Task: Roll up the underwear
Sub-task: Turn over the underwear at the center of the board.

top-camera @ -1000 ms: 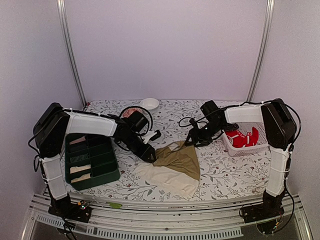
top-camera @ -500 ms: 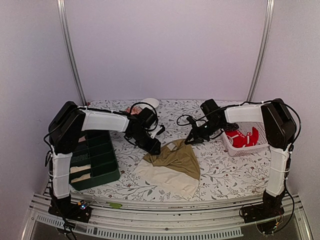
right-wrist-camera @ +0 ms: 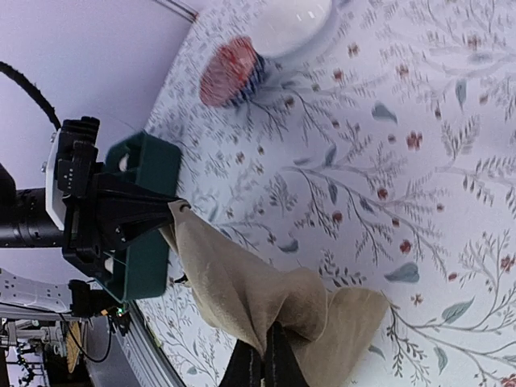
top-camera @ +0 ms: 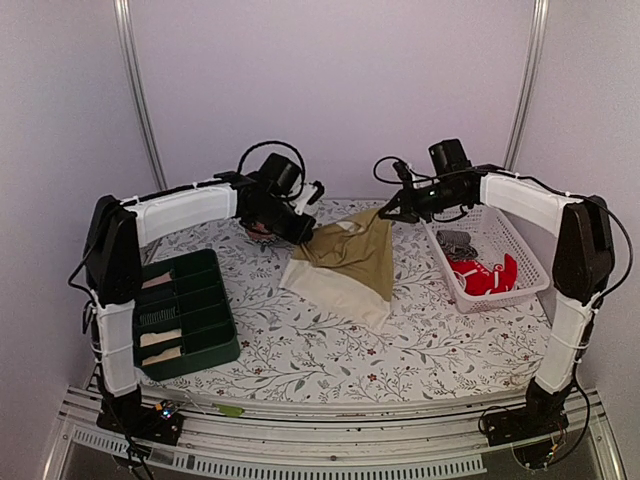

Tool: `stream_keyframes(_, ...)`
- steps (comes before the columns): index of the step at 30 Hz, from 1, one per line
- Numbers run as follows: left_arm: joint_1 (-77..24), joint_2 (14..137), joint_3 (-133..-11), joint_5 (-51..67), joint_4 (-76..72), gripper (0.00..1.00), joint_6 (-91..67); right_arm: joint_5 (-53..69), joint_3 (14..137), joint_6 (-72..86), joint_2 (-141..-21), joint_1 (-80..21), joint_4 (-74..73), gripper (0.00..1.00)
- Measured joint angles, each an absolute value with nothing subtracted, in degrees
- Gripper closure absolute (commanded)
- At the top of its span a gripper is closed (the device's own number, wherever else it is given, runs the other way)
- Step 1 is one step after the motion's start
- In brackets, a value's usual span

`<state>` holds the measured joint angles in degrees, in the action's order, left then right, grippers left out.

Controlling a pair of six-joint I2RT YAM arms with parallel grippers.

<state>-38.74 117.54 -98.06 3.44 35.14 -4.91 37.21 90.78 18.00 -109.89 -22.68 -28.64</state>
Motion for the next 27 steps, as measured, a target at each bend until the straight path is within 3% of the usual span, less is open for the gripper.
stream_keyframes(3,-36.9,115.7,-105.4,4.0,34.9,0.97,-2.4,38.6,97.1,18.0,-107.5,-22.0,-28.5,1.0)
stream_keyframes(6,-35.7,109.6,-105.3,6.0,34.4,0.93,-0.4,40.3,97.3,18.1,-101.0,-22.2,-27.9,1.0)
stream_keyframes(8,-35.7,103.6,-101.3,8.6,33.1,0.82,1.2,41.1,93.4,18.2,-95.2,-23.3,-26.9,0.96)
stream_keyframes(10,-36.2,97.1,-94.6,11.1,32.0,0.56,3.0,41.7,86.1,18.6,-88.1,-25.9,-26.1,0.51)
stream_keyframes(12,-36.5,91.6,-86.8,13.7,31.6,0.24,4.4,42.9,78.6,19.3,-82.9,-29.2,-25.7,0.26)
stream_keyframes(14,-36.8,88.8,-80.1,15.6,32.0,0.18,4.9,44.2,69.9,19.9,-79.7,-33.1,-26.2,0.11)
stream_keyframes(16,-36.8,88.3,-74.8,17.3,32.6,0.17,4.9,44.3,63.8,20.3,-79.1,-35.1,-28.1,0.1)
stream_keyframes(20,-36.8,87.6,-67.5,19.5,33.7,0.18,4.8,41.5,59.7,20.8,-79.2,-33.1,-32.4,0.21)
stream_keyframes(27,-36.8,89.6,-66.8,18.3,32.2,0.31,1.8,32.6,71.3,19.1,-91.2,-30.9,-34.1,0.46)
